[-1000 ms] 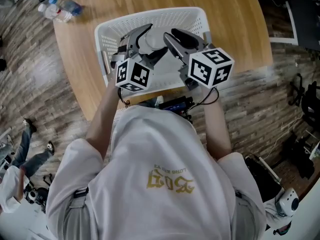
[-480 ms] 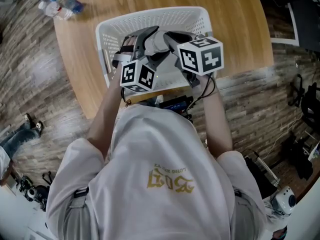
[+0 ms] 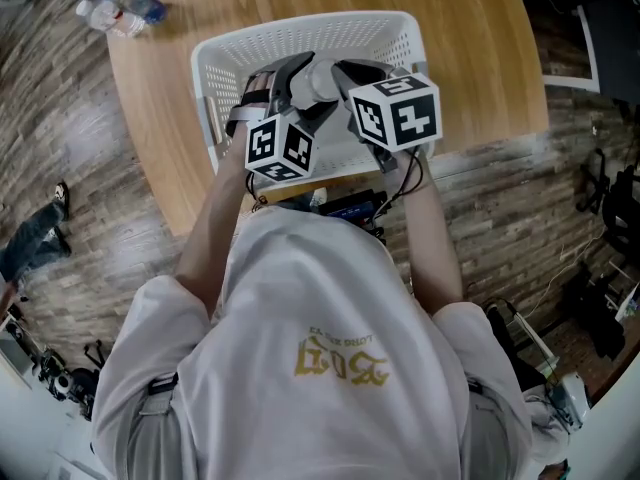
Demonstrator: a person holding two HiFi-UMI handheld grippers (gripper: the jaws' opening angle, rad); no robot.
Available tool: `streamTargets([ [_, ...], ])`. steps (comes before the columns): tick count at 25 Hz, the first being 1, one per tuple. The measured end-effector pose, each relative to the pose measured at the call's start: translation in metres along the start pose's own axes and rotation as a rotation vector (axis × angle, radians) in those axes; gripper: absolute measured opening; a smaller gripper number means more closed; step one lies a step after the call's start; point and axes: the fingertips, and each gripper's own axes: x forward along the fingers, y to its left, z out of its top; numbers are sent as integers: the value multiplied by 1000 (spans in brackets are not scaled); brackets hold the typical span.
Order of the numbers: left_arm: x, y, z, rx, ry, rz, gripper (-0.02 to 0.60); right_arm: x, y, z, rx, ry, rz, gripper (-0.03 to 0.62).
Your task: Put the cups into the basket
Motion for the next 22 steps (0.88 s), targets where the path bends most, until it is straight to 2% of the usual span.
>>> streamTargets([
  [9,-2,4,-7,-46,44,-4,399,-5,-8,8,-157,53,-114,32],
  [14,-1,-3,-9,-68,63,-42,399,-5,-12,9,-189,61,-140,32],
  [22,-2,-15,-17,-41,150,-105,399,-13,-12,10,-255,100,-190,32],
])
